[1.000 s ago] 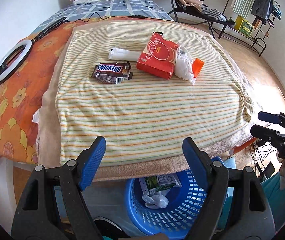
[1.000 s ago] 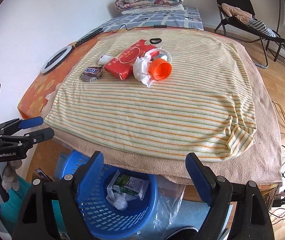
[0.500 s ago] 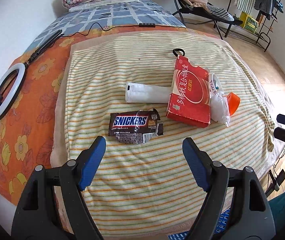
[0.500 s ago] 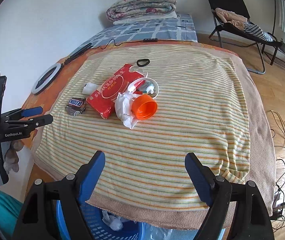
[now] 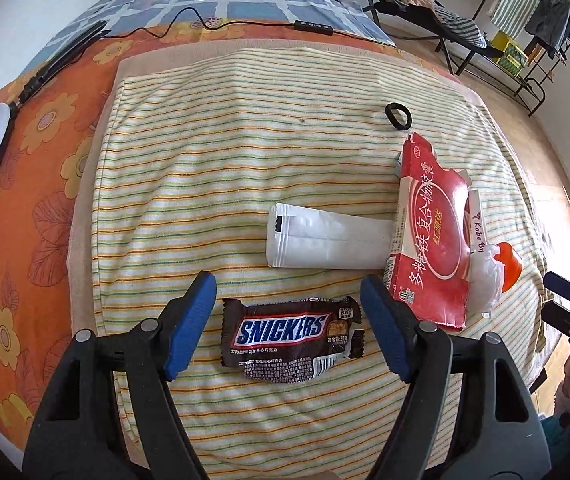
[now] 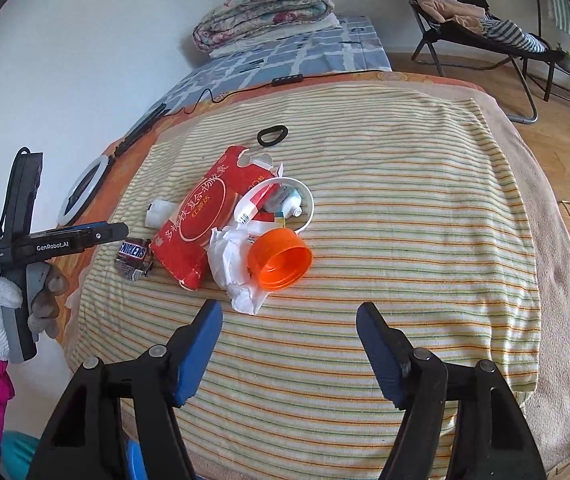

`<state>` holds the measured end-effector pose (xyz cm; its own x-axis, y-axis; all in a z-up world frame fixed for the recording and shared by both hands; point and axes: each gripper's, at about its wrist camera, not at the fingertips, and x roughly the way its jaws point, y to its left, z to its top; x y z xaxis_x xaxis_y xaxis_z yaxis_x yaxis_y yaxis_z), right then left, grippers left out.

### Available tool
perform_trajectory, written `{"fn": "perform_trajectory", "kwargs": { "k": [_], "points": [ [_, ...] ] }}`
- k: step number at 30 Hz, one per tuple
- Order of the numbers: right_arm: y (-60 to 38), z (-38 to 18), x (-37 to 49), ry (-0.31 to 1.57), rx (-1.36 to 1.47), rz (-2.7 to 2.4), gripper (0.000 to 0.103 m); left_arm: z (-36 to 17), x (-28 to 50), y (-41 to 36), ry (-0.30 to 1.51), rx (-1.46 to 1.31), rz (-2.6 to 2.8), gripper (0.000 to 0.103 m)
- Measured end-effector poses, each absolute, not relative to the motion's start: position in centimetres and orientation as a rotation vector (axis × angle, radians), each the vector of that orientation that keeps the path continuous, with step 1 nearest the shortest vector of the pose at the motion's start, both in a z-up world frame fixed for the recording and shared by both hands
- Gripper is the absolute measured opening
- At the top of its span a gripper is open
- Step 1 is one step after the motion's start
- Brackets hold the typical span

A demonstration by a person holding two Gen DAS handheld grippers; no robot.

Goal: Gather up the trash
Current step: 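Grasp the Snickers wrapper with the left tool while the right tool grasps the orange cup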

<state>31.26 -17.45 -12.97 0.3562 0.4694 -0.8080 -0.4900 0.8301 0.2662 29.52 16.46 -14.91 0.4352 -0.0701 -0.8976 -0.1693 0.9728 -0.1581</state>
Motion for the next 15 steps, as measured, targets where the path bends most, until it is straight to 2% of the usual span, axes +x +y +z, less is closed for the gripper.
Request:
{"fn": "perform_trajectory", "kwargs": {
  "k": [5, 15],
  "points": [
    [-16.8, -13.6, 32.3, 1.045, 0.0, 0.625, 0.075, -16.6, 30.3, 16.8, 1.172, -0.278, 0.04, 0.062],
    [-16.3, -14.4, 34.1, 1.065, 0.051, 0.632, 0.075, -17.4, 26.5, 15.3, 1.222, -0.228, -0.007, 0.062]
  ]
}}
